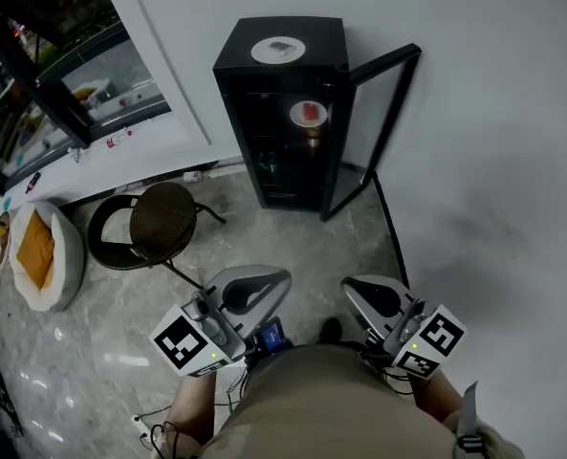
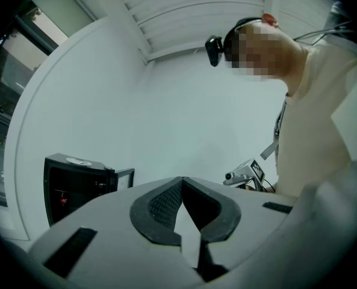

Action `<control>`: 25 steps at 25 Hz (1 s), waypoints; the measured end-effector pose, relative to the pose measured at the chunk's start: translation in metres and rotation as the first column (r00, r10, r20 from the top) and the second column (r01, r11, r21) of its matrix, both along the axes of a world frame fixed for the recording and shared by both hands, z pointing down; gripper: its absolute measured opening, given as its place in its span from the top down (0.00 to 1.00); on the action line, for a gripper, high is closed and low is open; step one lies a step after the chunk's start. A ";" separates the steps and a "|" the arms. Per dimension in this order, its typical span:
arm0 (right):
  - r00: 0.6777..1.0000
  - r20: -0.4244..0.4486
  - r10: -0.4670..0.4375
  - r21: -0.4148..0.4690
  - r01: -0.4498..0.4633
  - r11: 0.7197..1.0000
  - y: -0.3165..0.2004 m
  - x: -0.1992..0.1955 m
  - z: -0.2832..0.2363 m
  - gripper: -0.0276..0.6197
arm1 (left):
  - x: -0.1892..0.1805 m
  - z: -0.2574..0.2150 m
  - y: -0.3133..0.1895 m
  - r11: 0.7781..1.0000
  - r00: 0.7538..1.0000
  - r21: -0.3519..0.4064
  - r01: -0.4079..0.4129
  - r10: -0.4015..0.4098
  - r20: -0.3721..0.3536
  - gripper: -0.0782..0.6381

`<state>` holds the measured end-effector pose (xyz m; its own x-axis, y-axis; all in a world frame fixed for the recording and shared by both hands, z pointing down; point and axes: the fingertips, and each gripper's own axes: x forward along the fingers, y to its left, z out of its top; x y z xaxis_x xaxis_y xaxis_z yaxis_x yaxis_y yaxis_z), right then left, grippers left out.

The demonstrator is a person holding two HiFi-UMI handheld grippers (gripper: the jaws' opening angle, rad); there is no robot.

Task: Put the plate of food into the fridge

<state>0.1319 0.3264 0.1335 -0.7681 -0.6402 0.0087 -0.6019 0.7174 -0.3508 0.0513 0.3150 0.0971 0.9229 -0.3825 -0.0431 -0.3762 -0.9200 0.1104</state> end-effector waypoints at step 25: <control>0.980 -0.175 -0.089 0.191 0.123 0.974 -0.039 0.073 0.002 0.92 | 0.077 0.003 -0.043 0.988 0.983 0.019 0.156 -0.157 0.099 0.88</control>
